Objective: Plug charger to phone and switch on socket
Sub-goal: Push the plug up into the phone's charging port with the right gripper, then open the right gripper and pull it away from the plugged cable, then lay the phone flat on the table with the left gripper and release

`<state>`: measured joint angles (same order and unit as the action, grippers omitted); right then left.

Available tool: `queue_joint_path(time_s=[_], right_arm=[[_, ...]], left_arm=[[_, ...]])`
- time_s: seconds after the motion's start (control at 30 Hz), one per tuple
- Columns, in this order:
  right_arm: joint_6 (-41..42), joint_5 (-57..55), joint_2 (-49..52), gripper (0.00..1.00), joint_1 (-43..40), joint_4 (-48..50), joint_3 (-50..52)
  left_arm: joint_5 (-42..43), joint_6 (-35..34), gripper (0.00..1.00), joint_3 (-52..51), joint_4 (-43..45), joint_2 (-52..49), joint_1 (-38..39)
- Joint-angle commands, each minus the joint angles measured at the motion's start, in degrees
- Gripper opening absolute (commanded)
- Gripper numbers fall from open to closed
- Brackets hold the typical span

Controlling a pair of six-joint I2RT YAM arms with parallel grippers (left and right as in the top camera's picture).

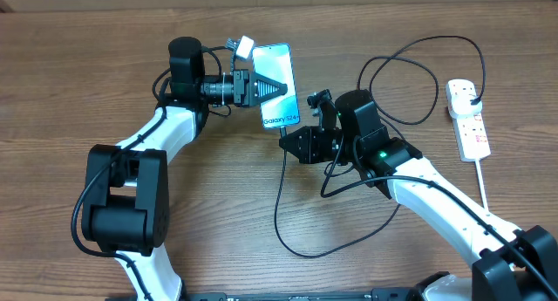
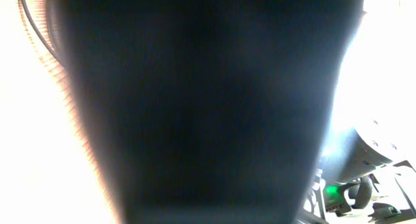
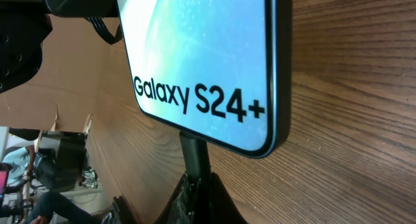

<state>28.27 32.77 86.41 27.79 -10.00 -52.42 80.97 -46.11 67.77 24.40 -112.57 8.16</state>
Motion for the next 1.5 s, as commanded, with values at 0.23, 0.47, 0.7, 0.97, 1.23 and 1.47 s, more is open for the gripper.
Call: queue_joint_path(time_s=[0.23,0.47,0.7,0.97,1.23,1.47], right_arm=[[-0.26,-4.59,-2.29,0.04,-2.16,-0.07,-5.14],[-1.68,-1.79,-3.28,0.04,-2.14,-4.02,-5.14],[-3.30,0.92,-3.54,0.49,-2.14,-10.73,-5.14],[-6.19,-0.13,-7.28,0.80,-2.14,-15.28,-5.14],[-8.68,-3.63,-13.49,0.95,-2.16,-18.51,-5.14],[-8.87,-3.82,-15.54,0.96,-2.16,-20.61,-5.14]], left_arm=[[4.74,-0.76,0.04,-0.22,-0.61,-0.57,1.49],[-3.67,-3.67,0.04,-0.22,-0.59,-0.57,-0.11],[-8.63,-3.65,0.04,-0.22,-0.57,-0.57,-0.72],[-12.57,-3.04,0.04,-0.22,-1.62,-0.57,-0.74],[-25.09,9.16,0.04,-0.22,-23.02,-0.57,0.22],[-36.65,17.35,0.06,-0.22,-34.75,-0.57,0.52]])
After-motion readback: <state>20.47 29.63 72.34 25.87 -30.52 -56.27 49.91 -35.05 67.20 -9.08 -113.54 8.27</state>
